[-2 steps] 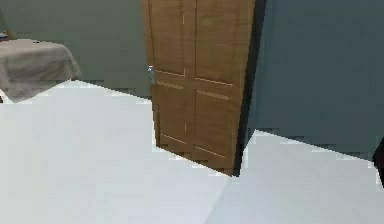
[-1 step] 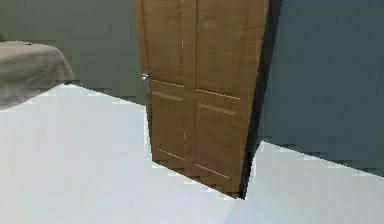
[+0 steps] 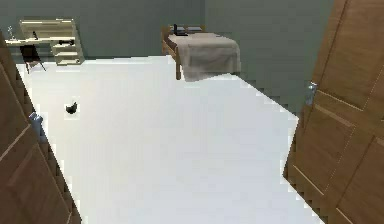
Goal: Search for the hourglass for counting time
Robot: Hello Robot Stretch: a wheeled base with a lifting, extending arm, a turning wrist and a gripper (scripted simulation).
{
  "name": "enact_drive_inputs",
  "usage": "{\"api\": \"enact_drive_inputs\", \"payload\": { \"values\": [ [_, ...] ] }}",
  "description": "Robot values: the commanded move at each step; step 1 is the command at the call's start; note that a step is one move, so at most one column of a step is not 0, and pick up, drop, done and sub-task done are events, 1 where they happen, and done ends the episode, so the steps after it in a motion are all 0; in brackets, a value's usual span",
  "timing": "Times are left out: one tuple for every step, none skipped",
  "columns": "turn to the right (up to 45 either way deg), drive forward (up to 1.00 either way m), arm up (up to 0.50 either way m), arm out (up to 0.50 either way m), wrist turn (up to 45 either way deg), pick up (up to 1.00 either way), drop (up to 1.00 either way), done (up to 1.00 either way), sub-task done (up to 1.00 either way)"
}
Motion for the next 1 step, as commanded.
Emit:
{"api": "enact_drive_inputs", "payload": {
  "values": [
    [-12.0,0.0,0.0,0.0,0.0,0.0,0.0,0.0,0.0]
  ]
}}
